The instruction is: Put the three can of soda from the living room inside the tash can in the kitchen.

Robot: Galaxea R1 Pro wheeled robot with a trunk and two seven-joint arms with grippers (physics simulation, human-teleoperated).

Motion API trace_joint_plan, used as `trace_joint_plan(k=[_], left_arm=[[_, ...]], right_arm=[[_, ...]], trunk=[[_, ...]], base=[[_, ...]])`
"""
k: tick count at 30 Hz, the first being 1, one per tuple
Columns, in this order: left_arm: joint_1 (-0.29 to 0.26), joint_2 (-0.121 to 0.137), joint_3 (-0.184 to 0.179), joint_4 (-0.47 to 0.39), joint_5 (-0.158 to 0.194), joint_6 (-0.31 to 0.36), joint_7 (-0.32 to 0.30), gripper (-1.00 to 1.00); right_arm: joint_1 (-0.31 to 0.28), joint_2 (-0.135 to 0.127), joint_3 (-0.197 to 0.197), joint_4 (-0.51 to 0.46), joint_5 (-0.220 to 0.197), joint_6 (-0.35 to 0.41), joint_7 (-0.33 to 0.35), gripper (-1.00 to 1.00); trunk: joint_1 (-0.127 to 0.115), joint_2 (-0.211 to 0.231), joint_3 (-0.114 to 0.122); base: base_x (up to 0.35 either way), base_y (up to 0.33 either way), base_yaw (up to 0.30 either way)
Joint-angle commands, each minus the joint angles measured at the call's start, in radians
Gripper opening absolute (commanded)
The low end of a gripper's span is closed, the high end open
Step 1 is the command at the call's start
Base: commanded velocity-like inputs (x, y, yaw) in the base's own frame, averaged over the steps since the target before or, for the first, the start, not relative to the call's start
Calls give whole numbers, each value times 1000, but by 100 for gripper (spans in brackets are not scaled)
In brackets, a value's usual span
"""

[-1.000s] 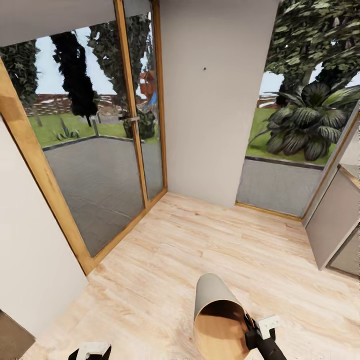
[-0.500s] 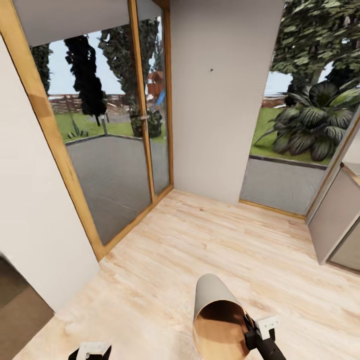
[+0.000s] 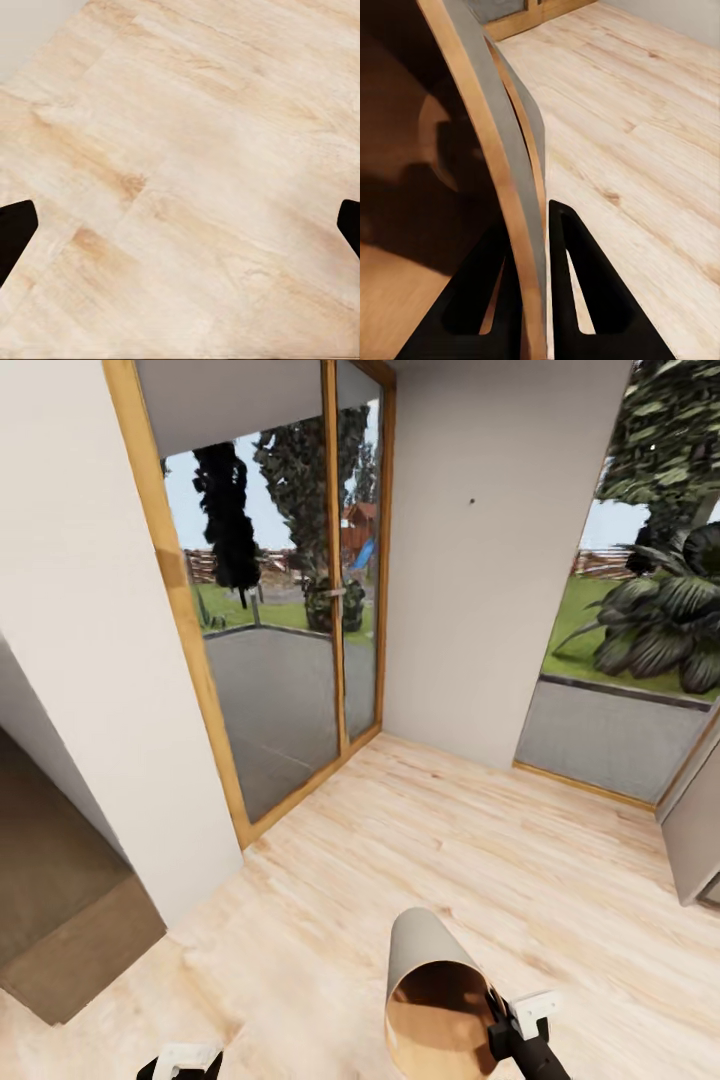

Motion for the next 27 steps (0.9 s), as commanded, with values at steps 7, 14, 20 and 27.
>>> trace_joint_plan(k=[7,14,20,27], left_arm=[[0,0,0,0,0,0,0,100],[0,0,0,0,0,0,0,100],[0,0,0,0,0,0,0,100],[0,0,0,0,0,0,0,100]], right_arm=[[0,1,-3,-2,-5,0,9,-100],[0,1,-3,-2,-5,0,9,-100],[0,1,-3,-2,-5,0,9,-100],[0,1,-2,-2,-4,0,9,-100]], trunk=[[0,0,0],[0,0,0],[0,0,0],[0,0,0]], base=[[-237,0,247],[-236,0,247],[-235,0,247],[-232,0,247]])
